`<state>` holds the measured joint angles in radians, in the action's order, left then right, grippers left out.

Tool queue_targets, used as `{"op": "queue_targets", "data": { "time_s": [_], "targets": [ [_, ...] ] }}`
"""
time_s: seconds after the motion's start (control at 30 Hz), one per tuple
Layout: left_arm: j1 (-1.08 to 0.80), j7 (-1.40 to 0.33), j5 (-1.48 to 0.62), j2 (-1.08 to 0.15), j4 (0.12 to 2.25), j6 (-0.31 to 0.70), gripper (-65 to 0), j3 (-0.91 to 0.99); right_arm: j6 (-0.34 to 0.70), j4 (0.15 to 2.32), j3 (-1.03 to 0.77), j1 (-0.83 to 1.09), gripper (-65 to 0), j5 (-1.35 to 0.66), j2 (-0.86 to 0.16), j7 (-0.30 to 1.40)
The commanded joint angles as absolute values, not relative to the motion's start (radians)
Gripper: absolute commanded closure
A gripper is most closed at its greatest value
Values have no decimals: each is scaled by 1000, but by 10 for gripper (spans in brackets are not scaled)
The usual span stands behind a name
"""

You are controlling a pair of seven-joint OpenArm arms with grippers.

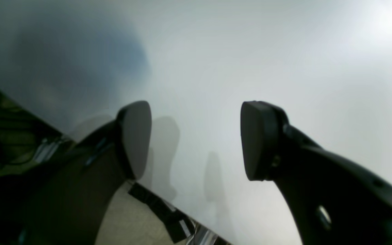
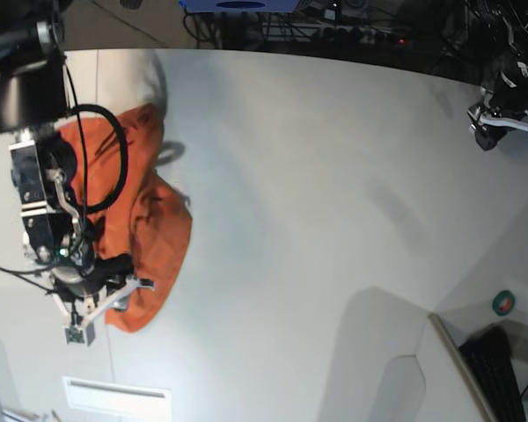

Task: Layout the t-shirt on the table in an organized manner, then fold the t-shirt properly
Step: 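Lift the grasped edge with the right gripper and drag it back, then pinch the shirt with the right gripper and pull it across the table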

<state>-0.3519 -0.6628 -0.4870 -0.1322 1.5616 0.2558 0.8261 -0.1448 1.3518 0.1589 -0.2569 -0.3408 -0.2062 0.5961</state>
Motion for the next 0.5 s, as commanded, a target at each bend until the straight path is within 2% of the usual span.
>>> {"op": "queue_targets", "data": {
  "time_s": [0.0, 0.1, 0.3, 0.4, 0.47],
  "targets": [
    [-360, -644, -496, -145, 1586, 257, -388, 831, -137, 1303, 157, -320, -269, -344, -209, 579],
    [-363, -644, -496, -145, 1590, 257, -388, 832, -134, 1087, 160, -444, -272, -344, -203, 562],
    [-377, -642, -496, -145, 1590, 257, -388, 832, -130, 674, 162, -610, -275, -344, -202, 414],
    [-377, -644, -496, -143, 1586, 257, -388, 832, -33, 654, 157, -615, -318, -344, -182, 410],
    [-377, -644, -496, -143, 1586, 257, -388, 831, -7, 656, 156, -613, -354, -346, -174, 410]
  ]
}}
